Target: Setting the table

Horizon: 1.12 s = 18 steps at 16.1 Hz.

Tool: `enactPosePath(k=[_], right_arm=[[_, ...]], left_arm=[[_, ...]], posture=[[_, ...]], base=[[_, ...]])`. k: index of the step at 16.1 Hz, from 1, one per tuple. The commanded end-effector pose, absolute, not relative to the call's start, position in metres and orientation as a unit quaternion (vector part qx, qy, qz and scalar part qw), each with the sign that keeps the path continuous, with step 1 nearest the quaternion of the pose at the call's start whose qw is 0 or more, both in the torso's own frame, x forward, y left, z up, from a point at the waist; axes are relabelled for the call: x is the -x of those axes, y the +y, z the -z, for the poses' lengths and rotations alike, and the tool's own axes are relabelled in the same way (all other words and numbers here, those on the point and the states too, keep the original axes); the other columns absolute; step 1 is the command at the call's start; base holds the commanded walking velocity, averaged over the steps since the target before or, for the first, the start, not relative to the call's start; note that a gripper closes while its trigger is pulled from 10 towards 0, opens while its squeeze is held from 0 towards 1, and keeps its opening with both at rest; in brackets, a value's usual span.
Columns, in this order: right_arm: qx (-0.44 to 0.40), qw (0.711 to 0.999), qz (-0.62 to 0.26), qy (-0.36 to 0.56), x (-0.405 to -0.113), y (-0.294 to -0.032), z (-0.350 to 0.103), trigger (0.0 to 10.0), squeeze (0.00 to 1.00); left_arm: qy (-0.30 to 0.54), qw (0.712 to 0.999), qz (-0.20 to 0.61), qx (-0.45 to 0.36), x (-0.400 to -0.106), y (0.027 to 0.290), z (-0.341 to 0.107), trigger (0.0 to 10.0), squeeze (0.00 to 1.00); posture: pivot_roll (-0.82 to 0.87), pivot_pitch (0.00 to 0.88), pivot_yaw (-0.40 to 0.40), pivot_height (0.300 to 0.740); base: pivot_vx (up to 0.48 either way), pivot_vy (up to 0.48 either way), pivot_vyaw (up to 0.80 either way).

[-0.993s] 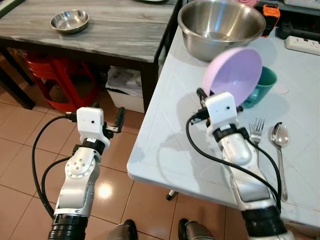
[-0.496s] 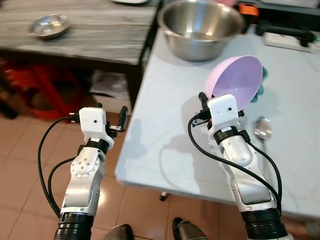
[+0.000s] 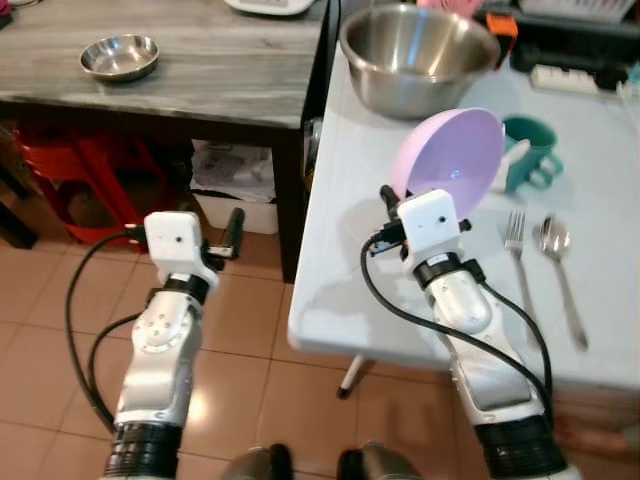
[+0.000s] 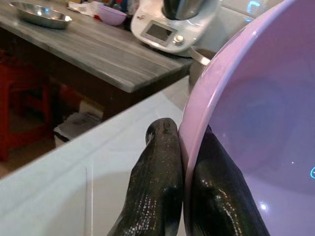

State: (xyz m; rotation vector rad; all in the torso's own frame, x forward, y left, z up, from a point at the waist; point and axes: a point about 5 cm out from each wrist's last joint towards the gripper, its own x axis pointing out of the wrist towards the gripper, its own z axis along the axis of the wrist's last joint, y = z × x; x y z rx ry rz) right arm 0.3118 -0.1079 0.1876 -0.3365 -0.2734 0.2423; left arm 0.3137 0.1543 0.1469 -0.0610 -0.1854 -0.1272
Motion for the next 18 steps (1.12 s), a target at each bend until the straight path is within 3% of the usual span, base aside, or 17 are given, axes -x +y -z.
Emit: enactPosePath(k=[1,18], right_arm=[[0.165,0.967,-0.118,-0.155,-0.311,-0.108,-0.196,10.0,0.00],[0.171,0.967,-0.103,-0.159,-0.308,-0.112,-0.193,10.0,0.00]], left_arm=[[-0.093,0.993,0.069,0.022,-0.313,0.153,-0.147,10.0,0.00],[-0.090,0.992,0.083,0.028,-0.312,0.140,-0.146,10.0,0.00]], posture=[[-0.16,0.182,-0.008,0.740],[-0.16,0.200,0.002,0.740]], base=[[0.000,0.480,0.00],[0.000,0.480,0.00]])
